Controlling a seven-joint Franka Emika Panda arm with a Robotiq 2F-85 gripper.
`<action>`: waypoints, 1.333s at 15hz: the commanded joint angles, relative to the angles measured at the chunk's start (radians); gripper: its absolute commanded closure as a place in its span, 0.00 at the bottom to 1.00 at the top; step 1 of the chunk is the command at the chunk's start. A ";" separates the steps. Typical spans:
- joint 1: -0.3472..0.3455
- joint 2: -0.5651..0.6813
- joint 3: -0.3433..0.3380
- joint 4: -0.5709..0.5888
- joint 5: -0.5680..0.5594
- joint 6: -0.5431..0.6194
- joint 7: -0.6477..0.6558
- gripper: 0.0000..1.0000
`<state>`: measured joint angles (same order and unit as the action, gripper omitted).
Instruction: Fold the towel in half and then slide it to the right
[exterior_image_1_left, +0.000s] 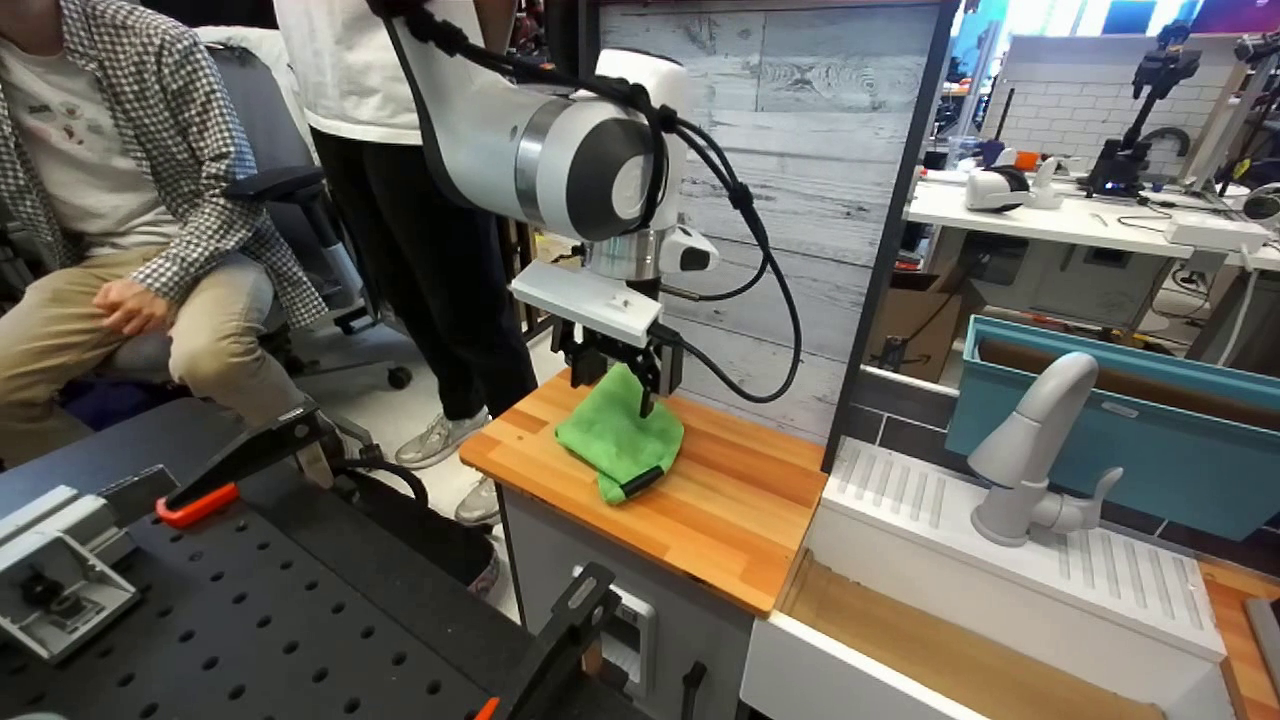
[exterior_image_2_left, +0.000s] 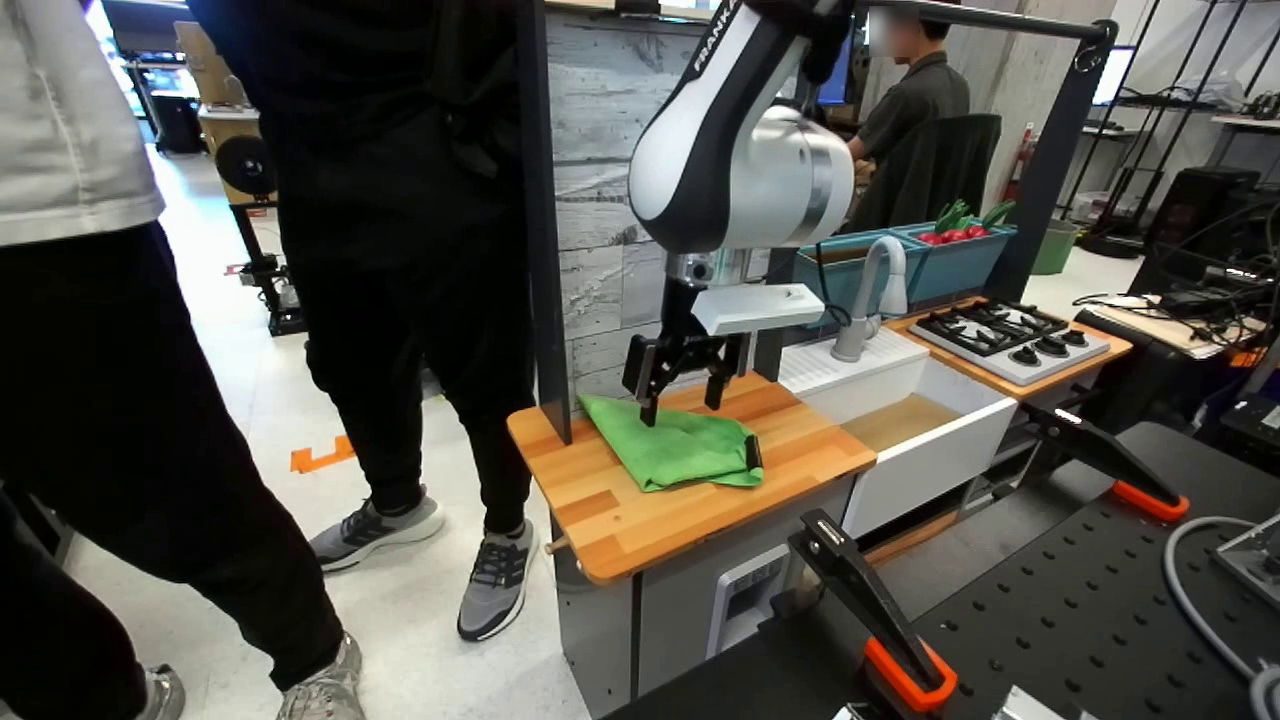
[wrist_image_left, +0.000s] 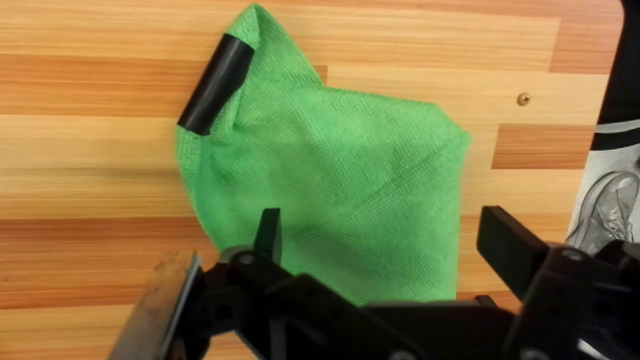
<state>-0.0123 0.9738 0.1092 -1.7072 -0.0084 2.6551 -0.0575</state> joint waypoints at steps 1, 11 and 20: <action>0.033 0.104 -0.018 0.150 0.018 -0.068 0.028 0.00; 0.022 0.271 -0.048 0.391 0.019 -0.248 0.046 0.00; -0.022 0.320 -0.092 0.487 0.022 -0.305 0.067 0.00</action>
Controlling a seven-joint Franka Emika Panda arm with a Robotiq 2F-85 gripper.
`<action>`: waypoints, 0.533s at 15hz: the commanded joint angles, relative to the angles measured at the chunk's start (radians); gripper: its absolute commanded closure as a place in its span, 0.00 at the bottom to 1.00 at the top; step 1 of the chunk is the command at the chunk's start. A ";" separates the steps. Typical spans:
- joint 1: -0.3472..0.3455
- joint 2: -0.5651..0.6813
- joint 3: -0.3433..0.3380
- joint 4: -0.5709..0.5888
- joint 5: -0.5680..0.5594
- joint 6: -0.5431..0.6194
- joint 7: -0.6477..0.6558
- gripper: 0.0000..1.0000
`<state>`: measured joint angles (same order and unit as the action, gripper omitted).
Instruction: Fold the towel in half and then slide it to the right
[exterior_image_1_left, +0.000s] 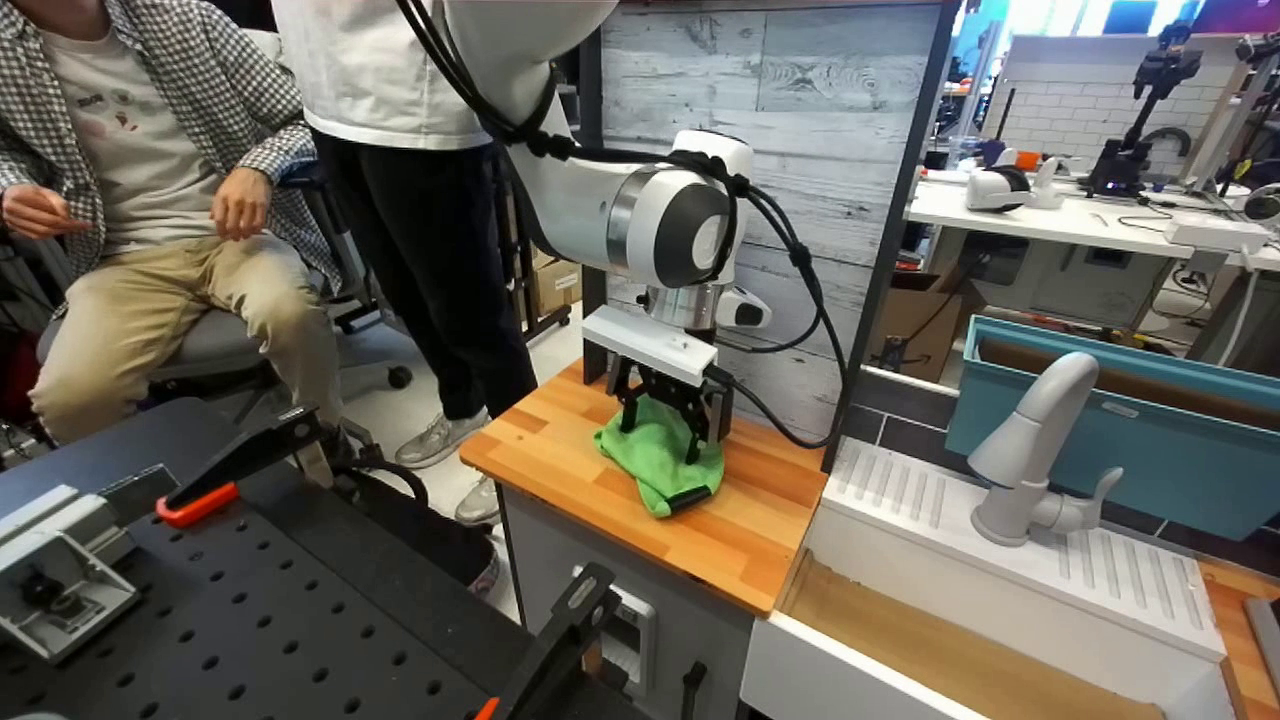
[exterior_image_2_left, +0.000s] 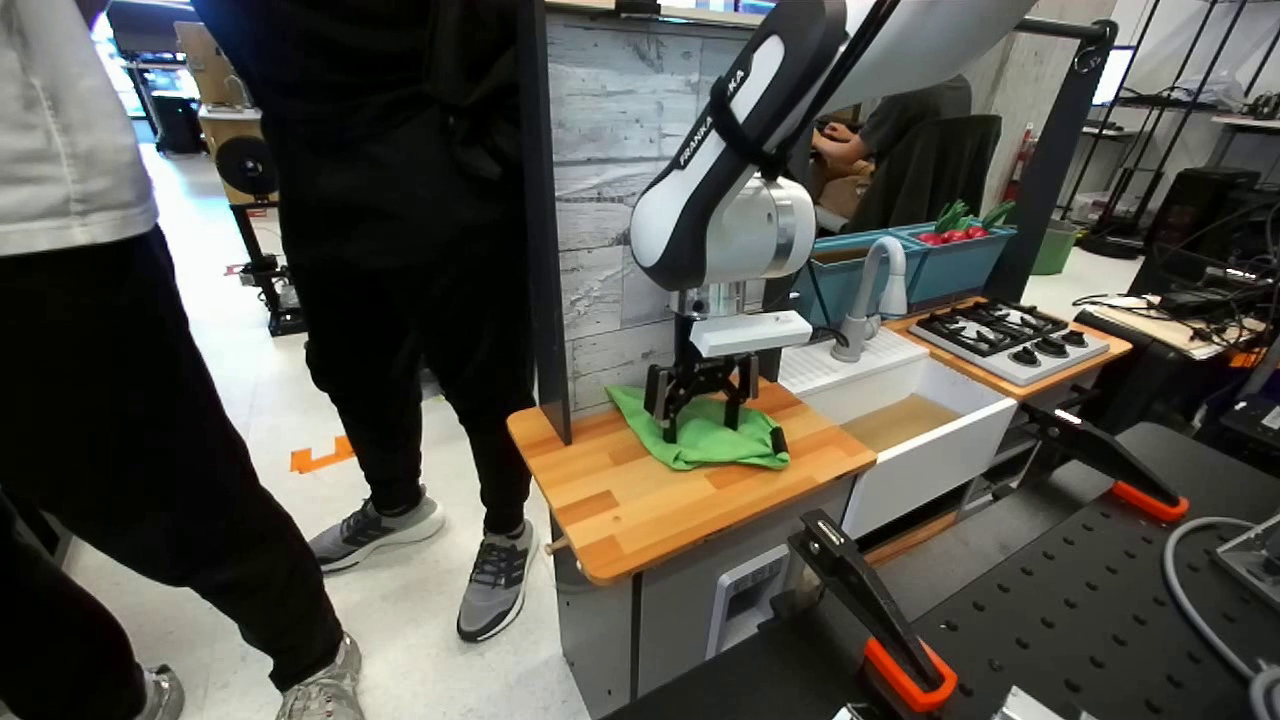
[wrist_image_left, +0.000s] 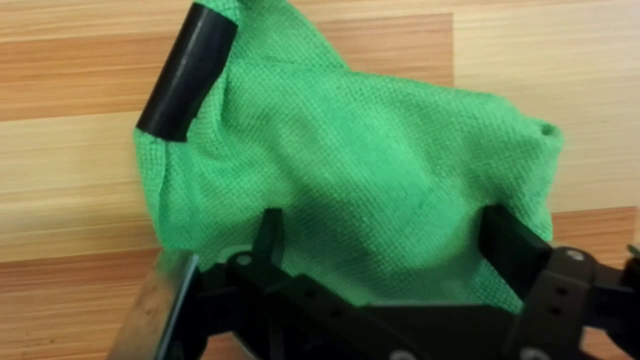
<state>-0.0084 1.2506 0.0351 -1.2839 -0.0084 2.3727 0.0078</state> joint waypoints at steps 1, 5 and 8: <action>-0.035 0.044 -0.022 0.066 0.024 -0.019 0.004 0.00; -0.091 0.049 -0.033 0.068 0.032 -0.011 -0.001 0.00; -0.122 0.045 -0.036 0.061 0.040 -0.007 0.001 0.00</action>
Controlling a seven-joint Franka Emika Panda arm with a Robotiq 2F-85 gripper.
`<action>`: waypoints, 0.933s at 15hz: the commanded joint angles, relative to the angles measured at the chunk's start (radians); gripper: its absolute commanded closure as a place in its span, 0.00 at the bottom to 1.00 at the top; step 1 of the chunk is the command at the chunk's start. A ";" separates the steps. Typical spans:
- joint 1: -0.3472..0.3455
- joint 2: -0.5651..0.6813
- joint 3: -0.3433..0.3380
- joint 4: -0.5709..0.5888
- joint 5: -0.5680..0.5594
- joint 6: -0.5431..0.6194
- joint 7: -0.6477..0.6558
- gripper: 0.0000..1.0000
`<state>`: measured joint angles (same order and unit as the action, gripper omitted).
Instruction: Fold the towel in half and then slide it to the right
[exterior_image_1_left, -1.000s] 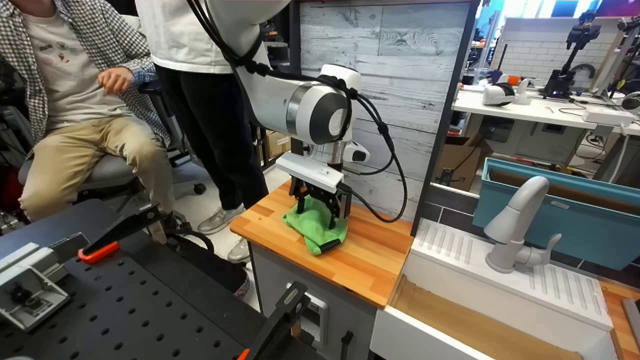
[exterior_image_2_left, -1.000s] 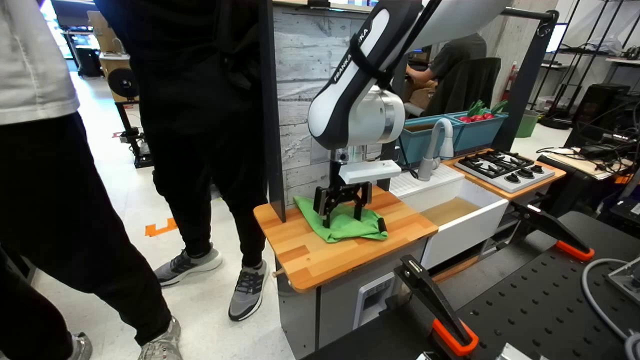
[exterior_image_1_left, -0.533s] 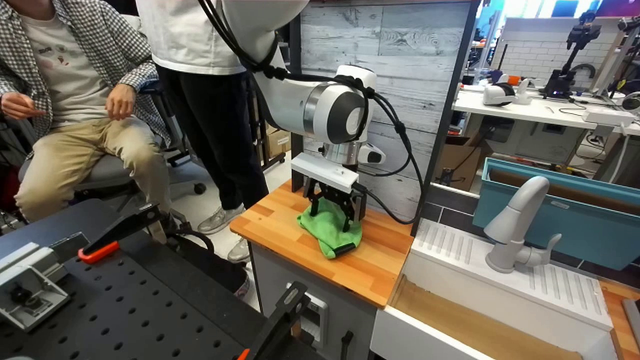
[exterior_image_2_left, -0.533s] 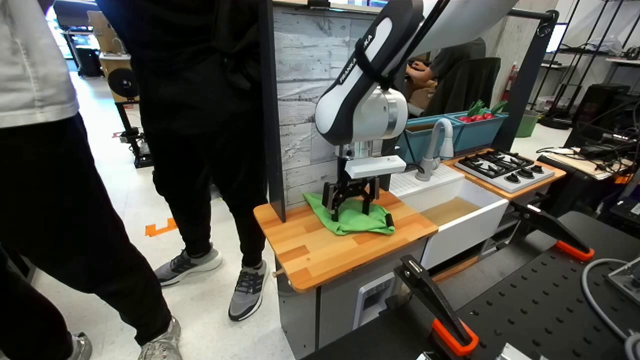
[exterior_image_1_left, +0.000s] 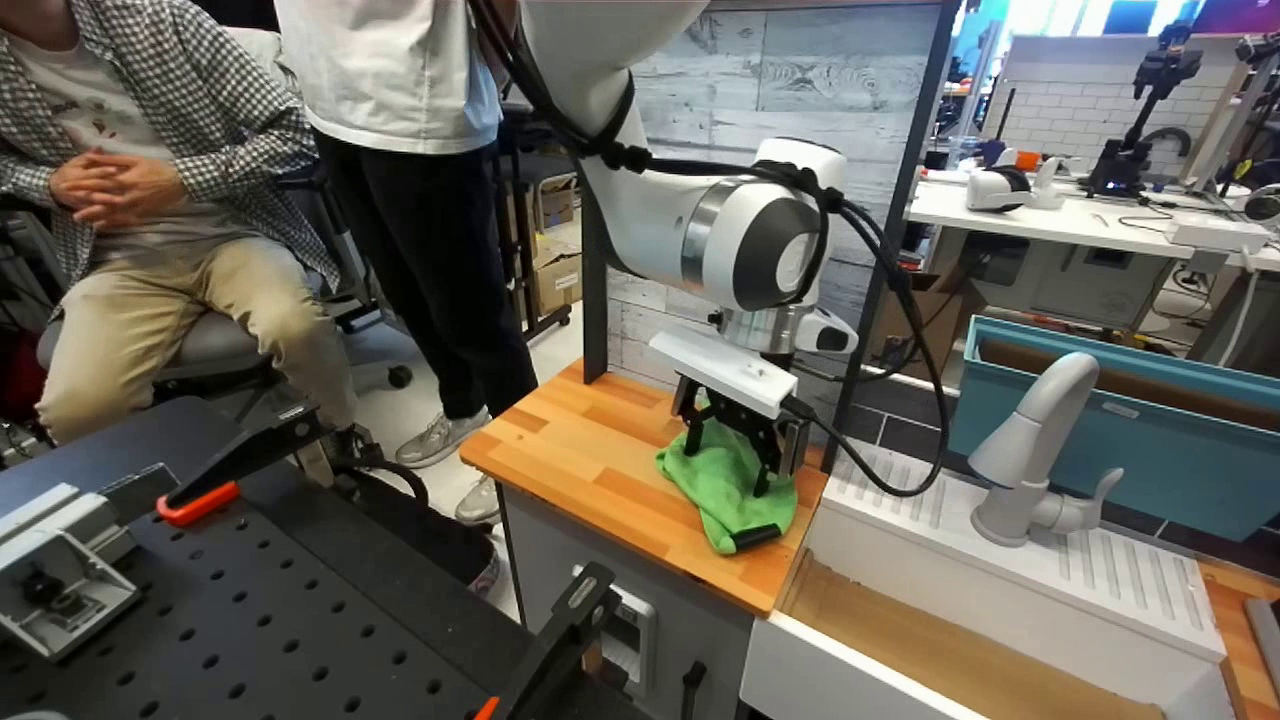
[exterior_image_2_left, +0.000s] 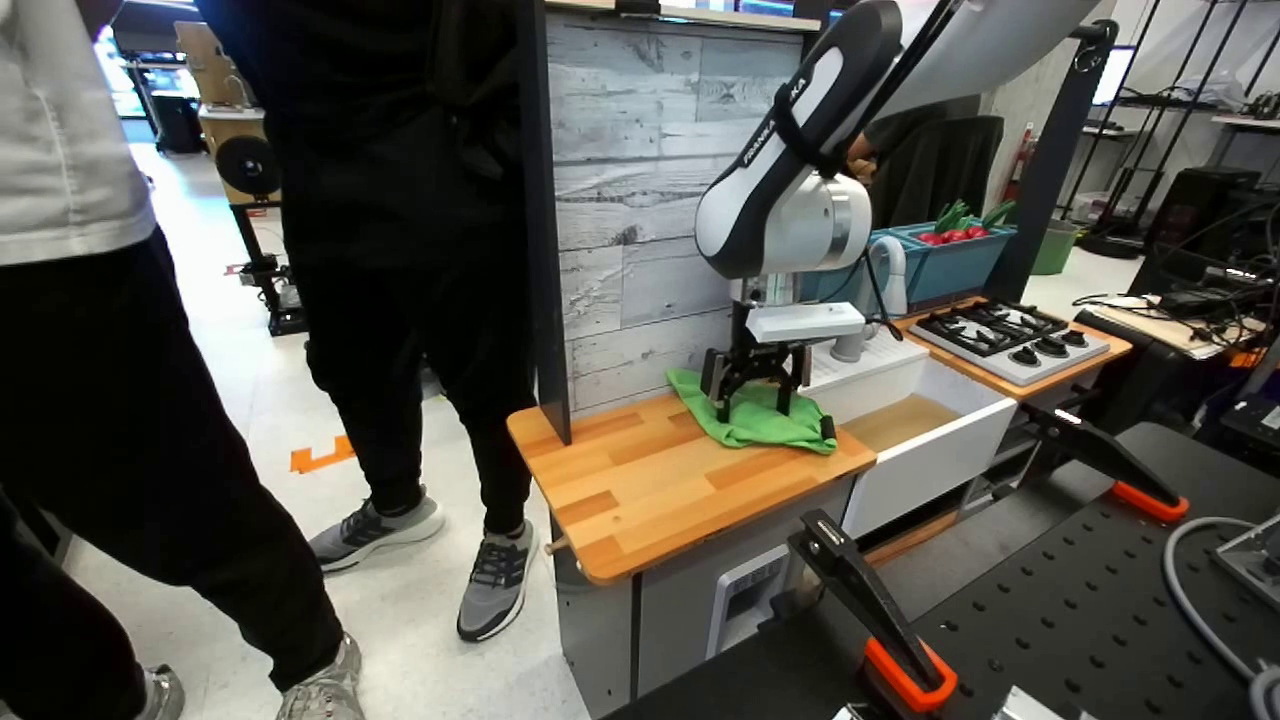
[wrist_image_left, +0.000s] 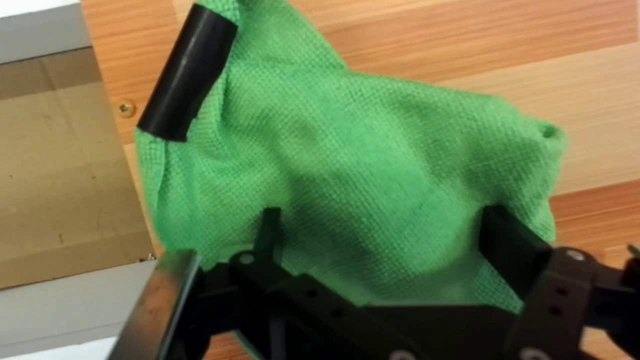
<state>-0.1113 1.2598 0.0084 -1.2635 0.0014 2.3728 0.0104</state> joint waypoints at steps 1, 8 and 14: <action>-0.027 0.035 -0.009 0.042 0.033 -0.007 -0.003 0.00; -0.016 0.016 -0.003 0.014 0.032 0.011 -0.004 0.00; 0.000 -0.069 0.011 -0.130 0.005 0.109 -0.002 0.00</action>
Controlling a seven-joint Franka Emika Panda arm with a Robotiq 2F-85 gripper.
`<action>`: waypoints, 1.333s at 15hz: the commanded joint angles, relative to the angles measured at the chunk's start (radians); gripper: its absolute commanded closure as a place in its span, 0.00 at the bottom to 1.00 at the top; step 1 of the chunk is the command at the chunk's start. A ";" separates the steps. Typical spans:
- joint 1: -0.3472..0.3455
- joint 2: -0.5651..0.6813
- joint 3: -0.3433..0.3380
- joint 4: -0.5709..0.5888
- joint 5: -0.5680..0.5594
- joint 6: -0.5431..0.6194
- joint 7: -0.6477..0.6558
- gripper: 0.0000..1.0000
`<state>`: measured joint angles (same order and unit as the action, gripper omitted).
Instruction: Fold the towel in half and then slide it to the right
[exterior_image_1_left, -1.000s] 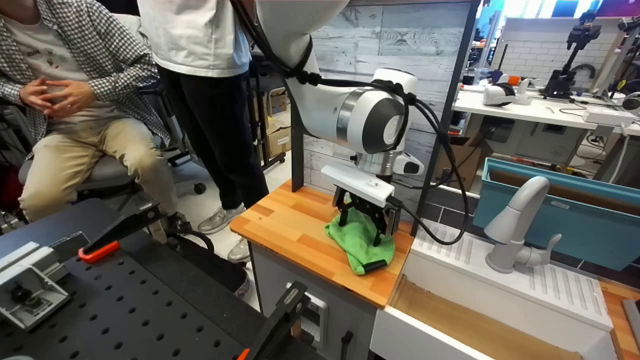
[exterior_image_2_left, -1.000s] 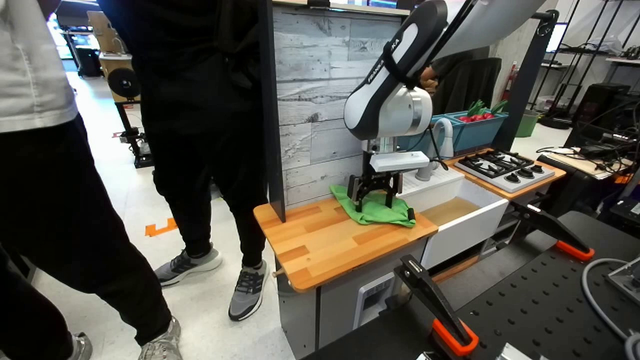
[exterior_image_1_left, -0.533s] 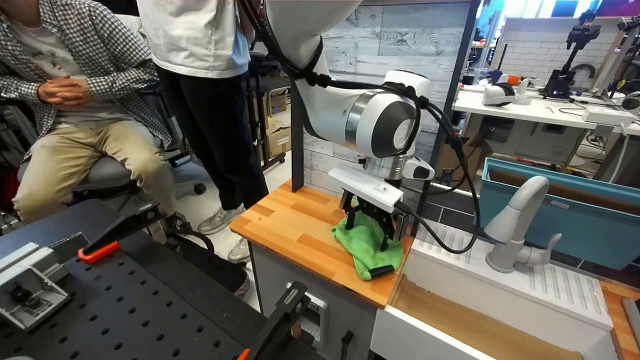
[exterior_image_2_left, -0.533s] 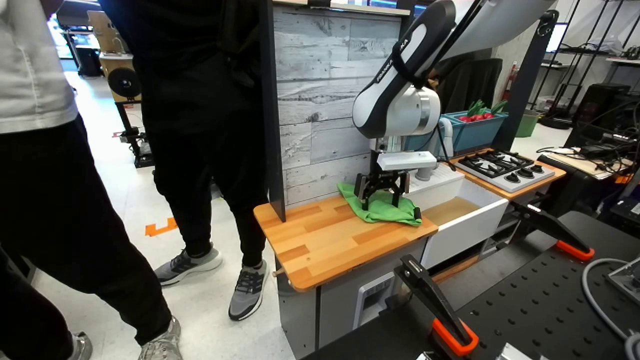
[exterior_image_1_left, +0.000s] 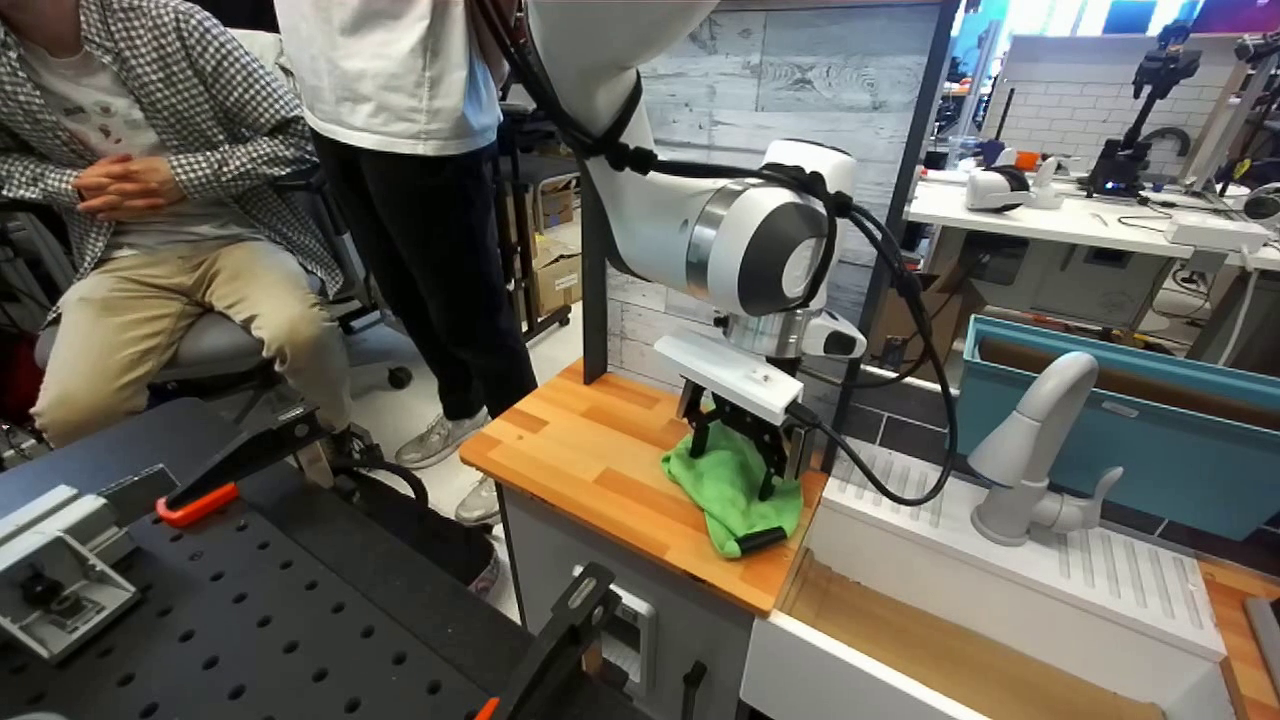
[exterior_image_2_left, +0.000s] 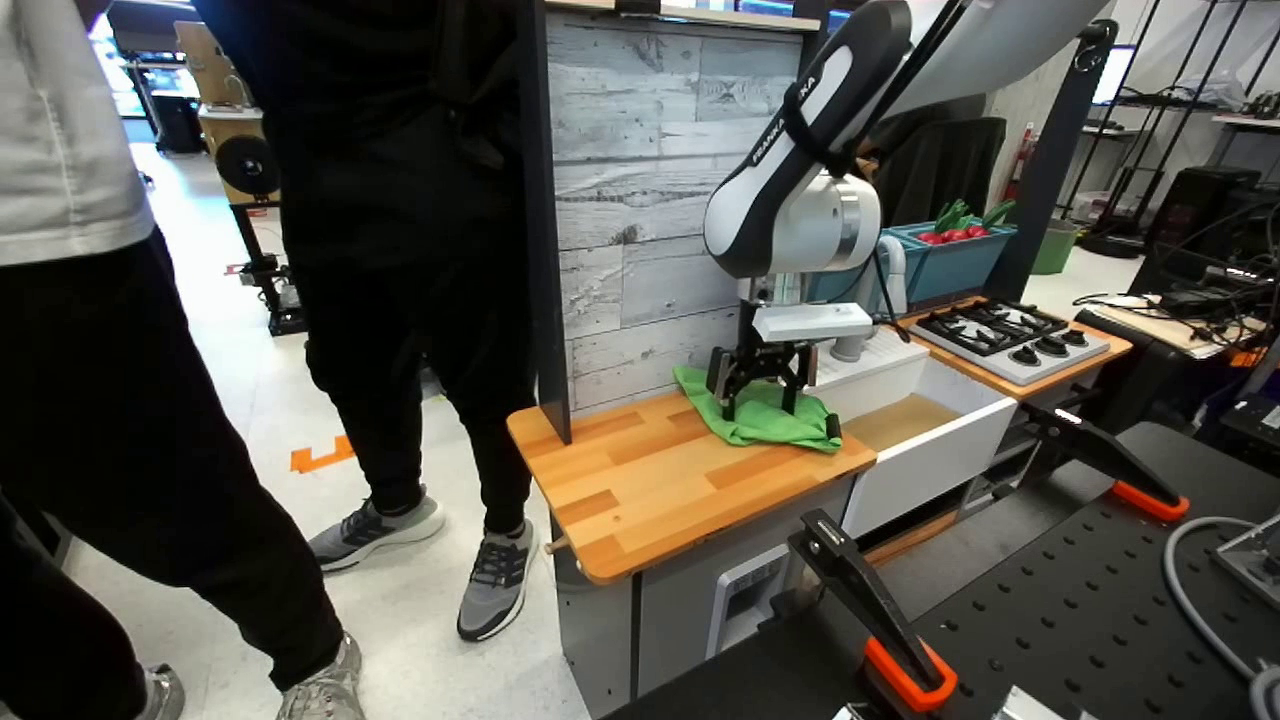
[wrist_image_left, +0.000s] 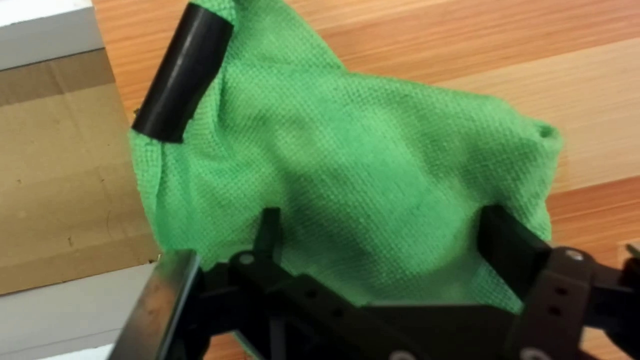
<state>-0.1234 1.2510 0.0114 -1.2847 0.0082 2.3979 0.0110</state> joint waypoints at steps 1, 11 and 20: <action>0.019 -0.078 0.009 -0.144 -0.004 0.126 0.002 0.00; 0.106 -0.271 0.013 -0.531 0.012 0.516 0.013 0.00; 0.109 -0.334 0.014 -0.625 0.005 0.563 0.006 0.00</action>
<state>-0.0173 0.9150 0.0270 -1.9138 0.0076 2.9631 0.0217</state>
